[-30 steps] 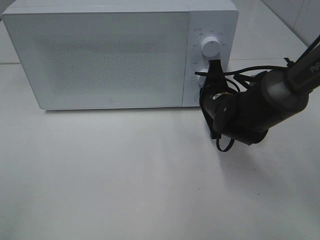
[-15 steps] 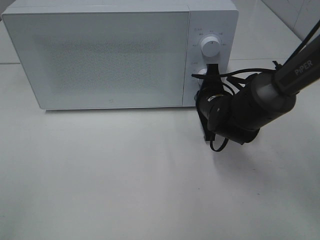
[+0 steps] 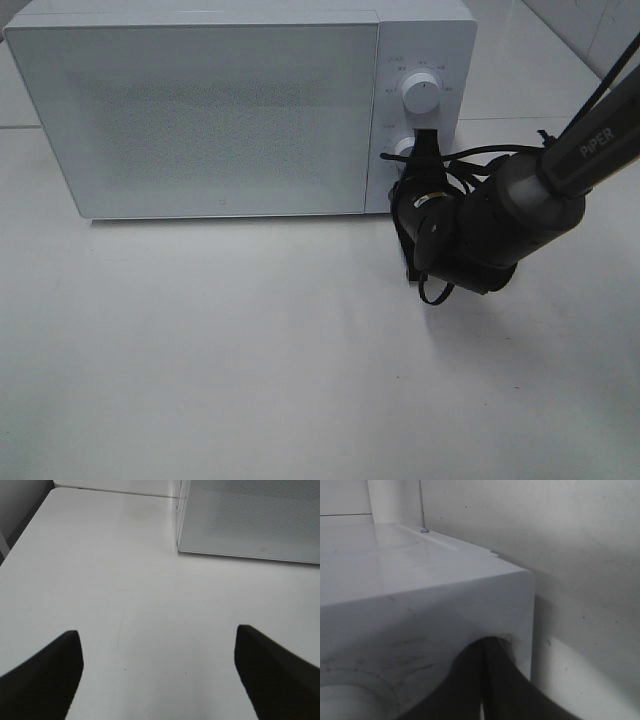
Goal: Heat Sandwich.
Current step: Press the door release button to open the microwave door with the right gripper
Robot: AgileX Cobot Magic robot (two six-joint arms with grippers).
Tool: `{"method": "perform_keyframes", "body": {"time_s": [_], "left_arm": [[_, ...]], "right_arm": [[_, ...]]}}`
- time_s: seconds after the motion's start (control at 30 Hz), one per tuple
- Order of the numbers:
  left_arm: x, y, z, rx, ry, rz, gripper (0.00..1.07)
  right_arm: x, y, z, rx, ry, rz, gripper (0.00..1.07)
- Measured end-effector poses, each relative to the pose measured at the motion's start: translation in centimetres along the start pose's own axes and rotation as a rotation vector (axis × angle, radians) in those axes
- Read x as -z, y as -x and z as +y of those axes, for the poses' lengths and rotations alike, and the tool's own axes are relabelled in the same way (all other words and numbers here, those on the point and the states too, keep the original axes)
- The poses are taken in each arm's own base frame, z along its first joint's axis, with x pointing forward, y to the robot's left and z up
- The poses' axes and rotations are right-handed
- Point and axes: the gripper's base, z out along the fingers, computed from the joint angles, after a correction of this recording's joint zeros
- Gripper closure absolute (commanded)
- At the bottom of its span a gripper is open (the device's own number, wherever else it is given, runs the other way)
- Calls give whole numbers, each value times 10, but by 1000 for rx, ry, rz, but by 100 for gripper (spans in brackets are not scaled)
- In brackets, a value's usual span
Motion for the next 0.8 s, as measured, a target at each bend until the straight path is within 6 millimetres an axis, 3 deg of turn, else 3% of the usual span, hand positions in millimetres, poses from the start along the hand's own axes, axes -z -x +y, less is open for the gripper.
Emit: {"method": "perform_keyframes", "body": {"time_s": [0.8], "left_arm": [[0,0,0,0,0,0,30]], "right_arm": [[-9,3,-10,-101,34,27,107]]}}
